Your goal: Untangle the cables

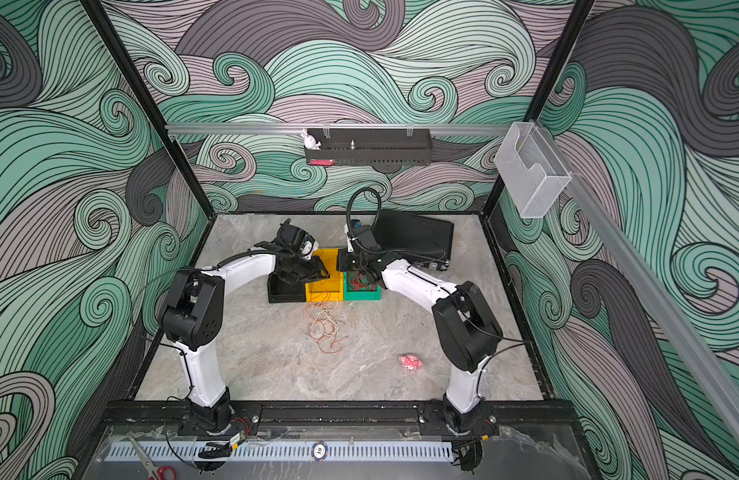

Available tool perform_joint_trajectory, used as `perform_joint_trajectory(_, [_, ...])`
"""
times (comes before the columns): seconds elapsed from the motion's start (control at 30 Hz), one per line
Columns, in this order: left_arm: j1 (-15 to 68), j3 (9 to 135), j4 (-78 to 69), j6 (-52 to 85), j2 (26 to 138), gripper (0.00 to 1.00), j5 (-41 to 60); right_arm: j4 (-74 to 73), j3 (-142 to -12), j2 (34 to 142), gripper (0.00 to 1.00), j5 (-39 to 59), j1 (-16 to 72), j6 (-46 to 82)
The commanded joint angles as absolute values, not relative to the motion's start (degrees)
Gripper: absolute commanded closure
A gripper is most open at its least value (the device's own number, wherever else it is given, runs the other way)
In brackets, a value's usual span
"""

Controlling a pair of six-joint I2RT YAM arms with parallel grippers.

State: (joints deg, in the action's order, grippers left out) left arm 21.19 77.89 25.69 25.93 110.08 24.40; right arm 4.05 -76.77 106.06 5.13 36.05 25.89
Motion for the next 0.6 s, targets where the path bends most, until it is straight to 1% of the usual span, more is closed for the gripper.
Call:
perform_joint_trajectory(0.0, [20.5,79.9,29.0,24.7,107.7,0.59,22.1,4.5,-79.7,108.9,0.99,4.7,36.2,25.1])
perform_joint_trajectory(0.17, [20.4,80.2,30.4,24.1,104.5,0.53,22.8,5.1,-82.2,111.4,0.99,4.0,36.2,24.5])
perform_joint_trajectory(0.27, [20.5,81.4,32.7,23.5,102.3,0.52,22.7,5.2,-83.1,112.3,0.99,4.1,36.4,24.5])
perform_joint_trajectory(0.43, [20.4,81.8,35.4,22.0,98.2,0.48,18.8,5.2,-84.1,113.4,0.98,4.2,36.8,24.4])
perform_joint_trajectory(0.57, [20.1,81.7,36.4,21.4,96.8,0.47,17.3,6.4,-84.5,113.3,0.99,1.5,36.7,24.0])
